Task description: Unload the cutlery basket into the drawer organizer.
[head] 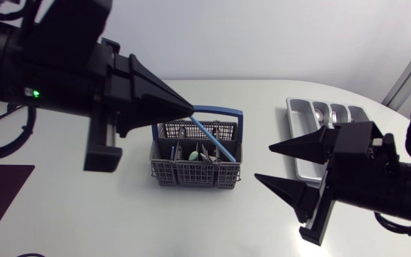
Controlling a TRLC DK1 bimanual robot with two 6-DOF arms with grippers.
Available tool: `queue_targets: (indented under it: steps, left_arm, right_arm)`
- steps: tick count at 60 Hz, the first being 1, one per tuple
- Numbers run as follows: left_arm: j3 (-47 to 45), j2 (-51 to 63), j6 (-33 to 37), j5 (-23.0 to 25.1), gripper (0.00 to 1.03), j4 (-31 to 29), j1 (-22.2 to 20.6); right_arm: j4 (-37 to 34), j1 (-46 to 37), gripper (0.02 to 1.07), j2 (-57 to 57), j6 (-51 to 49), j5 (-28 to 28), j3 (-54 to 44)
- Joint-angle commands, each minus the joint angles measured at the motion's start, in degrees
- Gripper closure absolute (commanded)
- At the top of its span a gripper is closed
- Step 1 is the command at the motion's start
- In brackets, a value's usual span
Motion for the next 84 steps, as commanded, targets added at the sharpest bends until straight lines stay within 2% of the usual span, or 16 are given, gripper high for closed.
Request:
queue_targets:
  steps: [1, 4, 9, 15, 23, 37, 52, 56, 58, 60, 61, 62, 64, 67, 75, 84]
  left_arm:
    - [0.90, 2.13, -2.71, 1.76, 1.00, 0.86, -1.18]
    - [0.81, 2.75, -2.97, 2.38, 1.00, 1.04, -1.27]
    - [0.55, 3.80, -4.03, 3.52, 1.00, 1.65, -1.79]
    - [0.37, 4.59, -4.64, 4.84, 1.00, 1.92, -1.97]
    - [0.11, 5.03, -4.91, 5.63, 1.00, 2.01, -2.23]
    - [-0.95, 5.12, -4.91, 6.24, 1.00, 2.09, -2.06]
    - [-1.03, 5.12, -4.91, 6.42, 0.99, 1.48, -1.44]
    - [-0.68, 5.12, -4.91, 6.51, 0.90, 1.48, -1.00]
    - [-0.24, 5.12, -5.00, 6.59, 0.77, 1.48, -0.65]
    - [0.02, 5.12, -5.08, 6.59, 0.71, 1.48, -0.65]
    - [0.46, 5.12, -5.17, 6.59, 0.61, 1.48, -0.48]
    - [0.55, 5.12, -5.26, 6.59, 0.59, 1.48, -0.48]
    - [1.43, 5.21, -5.52, 6.51, 0.44, 1.57, -0.21]
    - [2.57, 5.21, -5.61, 6.51, 0.33, 1.92, 0.49]
    - [5.21, 4.77, -8.60, 6.51, 0.26, 5.52, 4.18]
    - [6.88, 4.15, -9.48, 6.51, 0.26, 7.37, 9.37]
  right_arm:
    - [1.87, 1.69, 0.43, 2.02, 1.86, -0.31, -0.65]
    - [2.93, 2.39, 0.48, 3.07, 1.86, -0.22, -0.65]
    - [4.86, 3.97, 0.49, 5.71, 2.21, -0.14, -0.12]
    - [6.88, 5.47, 0.61, 8.08, 2.74, -0.14, 0.40]
    - [8.20, 7.14, 0.64, 10.72, 3.26, 0.39, 1.46]
    - [8.29, 7.14, 0.99, 12.65, 3.26, 0.48, 2.95]
    - [7.85, 7.14, 1.01, 12.65, 3.53, 0.39, 2.60]
    - [7.68, 7.23, 1.01, 12.74, 3.53, 0.39, 2.43]
    - [7.41, 7.23, 1.01, 12.83, 3.53, 0.48, 2.34]
    - [7.24, 7.31, 1.01, 12.83, 3.53, 0.48, 2.16]
    - [7.24, 7.23, 1.01, 12.91, 3.53, 0.48, 2.07]
    - [7.24, 7.23, 1.01, 13.00, 3.53, 0.48, 1.90]
    - [7.15, 7.23, 1.01, 13.09, 3.53, 0.92, 1.63]
    - [7.15, 7.23, 1.01, 13.09, 3.53, 1.18, 1.11]
    - [5.92, 6.00, 1.01, 11.86, 3.18, 1.45, 0.05]
    - [4.34, 1.69, 1.01, 9.49, 2.47, 1.09, -0.65]
